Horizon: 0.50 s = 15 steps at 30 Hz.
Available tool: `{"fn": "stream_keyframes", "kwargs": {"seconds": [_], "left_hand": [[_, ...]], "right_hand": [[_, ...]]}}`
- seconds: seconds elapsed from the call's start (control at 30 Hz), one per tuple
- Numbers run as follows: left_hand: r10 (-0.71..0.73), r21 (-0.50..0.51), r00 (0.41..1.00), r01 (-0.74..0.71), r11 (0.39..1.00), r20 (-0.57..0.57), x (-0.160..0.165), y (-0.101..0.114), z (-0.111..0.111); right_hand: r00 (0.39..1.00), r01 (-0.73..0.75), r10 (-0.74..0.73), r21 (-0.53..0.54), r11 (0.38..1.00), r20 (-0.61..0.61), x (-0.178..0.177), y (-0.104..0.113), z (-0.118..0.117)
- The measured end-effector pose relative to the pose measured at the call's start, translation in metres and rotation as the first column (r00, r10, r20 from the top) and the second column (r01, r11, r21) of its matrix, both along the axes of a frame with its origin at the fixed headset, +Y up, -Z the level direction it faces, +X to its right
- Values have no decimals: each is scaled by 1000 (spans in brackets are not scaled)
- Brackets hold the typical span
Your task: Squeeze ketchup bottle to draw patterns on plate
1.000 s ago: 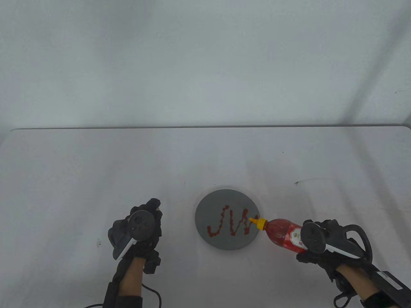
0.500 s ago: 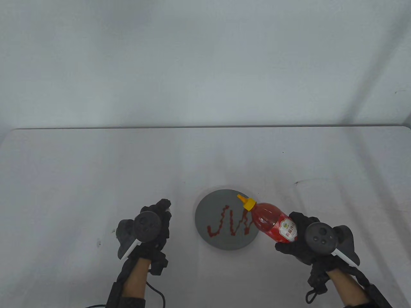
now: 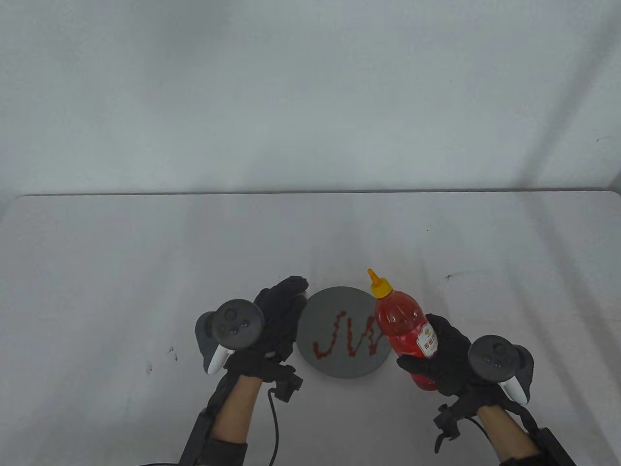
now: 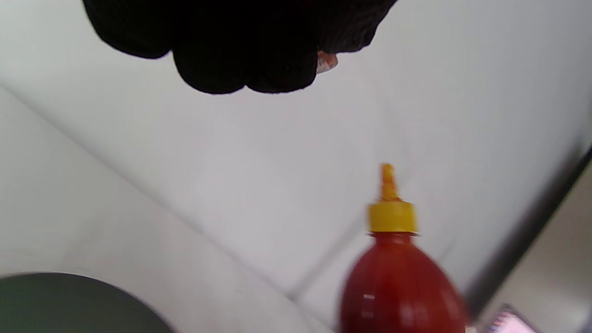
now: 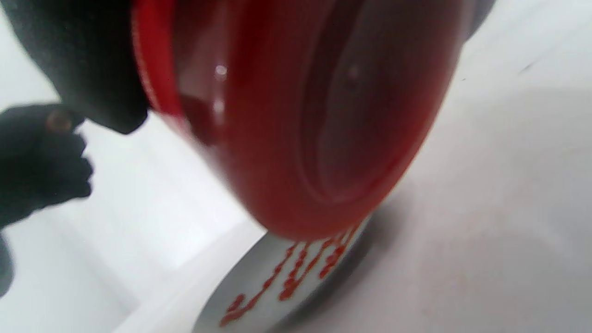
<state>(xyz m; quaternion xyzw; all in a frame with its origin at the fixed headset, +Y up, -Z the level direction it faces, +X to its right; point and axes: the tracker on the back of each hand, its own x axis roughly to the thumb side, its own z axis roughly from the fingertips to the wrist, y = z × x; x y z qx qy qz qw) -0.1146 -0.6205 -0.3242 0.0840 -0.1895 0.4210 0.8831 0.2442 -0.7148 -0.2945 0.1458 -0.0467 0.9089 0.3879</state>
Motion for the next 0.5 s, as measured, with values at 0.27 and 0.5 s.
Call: {"fn": "stream_keyframes", "kwargs": {"seconds": [0.27, 0.5], "left_hand": [[38, 28, 994, -41, 999, 100, 39, 20, -15], [-17, 36, 994, 13, 999, 107, 35, 10, -16]], "right_hand": [[998, -8, 10, 24, 1000, -68, -11, 2, 7], [996, -35, 36, 13, 999, -86, -17, -4, 6]]}}
